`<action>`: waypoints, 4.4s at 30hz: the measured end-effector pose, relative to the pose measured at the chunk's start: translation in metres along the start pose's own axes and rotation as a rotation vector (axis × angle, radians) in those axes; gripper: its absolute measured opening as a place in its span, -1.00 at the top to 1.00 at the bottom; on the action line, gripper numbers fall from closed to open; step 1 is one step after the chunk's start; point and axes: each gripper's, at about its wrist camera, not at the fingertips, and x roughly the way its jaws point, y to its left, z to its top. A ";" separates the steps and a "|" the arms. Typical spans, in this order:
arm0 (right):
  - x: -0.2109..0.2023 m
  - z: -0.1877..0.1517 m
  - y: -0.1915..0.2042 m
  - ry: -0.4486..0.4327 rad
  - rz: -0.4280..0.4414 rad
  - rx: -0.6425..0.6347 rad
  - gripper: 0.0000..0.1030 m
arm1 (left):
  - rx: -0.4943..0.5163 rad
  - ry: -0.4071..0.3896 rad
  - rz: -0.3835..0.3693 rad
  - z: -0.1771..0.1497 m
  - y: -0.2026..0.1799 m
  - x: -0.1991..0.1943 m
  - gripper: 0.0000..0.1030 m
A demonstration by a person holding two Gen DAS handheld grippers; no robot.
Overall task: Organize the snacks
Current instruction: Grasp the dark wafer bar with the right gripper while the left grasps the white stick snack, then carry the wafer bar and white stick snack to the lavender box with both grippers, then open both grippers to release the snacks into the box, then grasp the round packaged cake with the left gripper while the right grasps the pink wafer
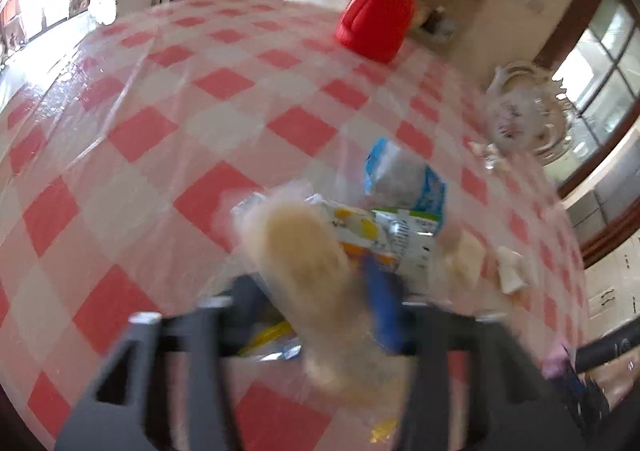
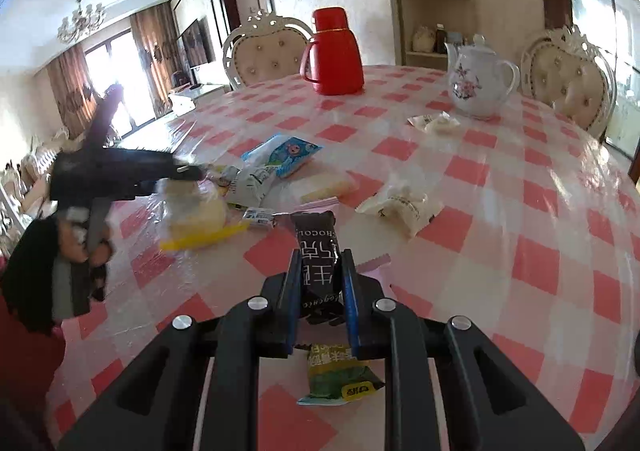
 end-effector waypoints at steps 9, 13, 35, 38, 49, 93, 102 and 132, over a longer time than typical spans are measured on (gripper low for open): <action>0.005 -0.004 -0.001 0.011 0.003 0.024 0.63 | 0.108 -0.141 -0.006 -0.021 0.001 -0.052 0.65; 0.002 -0.008 0.007 0.014 0.008 0.028 0.63 | 0.148 -0.127 0.015 -0.040 0.003 -0.062 0.65; -0.005 -0.057 0.133 0.134 0.104 -0.048 0.63 | 0.331 -0.045 0.106 -0.160 0.033 -0.117 0.65; -0.007 -0.063 0.150 0.143 0.117 -0.067 0.63 | 0.340 -0.057 0.112 -0.168 0.039 -0.127 0.65; -0.005 -0.077 0.212 0.174 0.189 -0.149 0.63 | 0.314 -0.085 0.137 -0.182 0.077 -0.159 0.65; -0.007 -0.163 0.507 0.362 0.710 -0.670 0.54 | -0.130 -0.025 0.615 -0.251 0.347 -0.274 0.60; -0.010 -0.147 0.483 0.338 0.743 -0.576 -0.48 | -0.121 -0.041 0.725 -0.243 0.341 -0.271 -0.77; -0.016 -0.054 -0.035 0.158 -0.080 0.211 -0.69 | 0.227 0.047 -0.081 -0.149 -0.024 -0.066 -0.97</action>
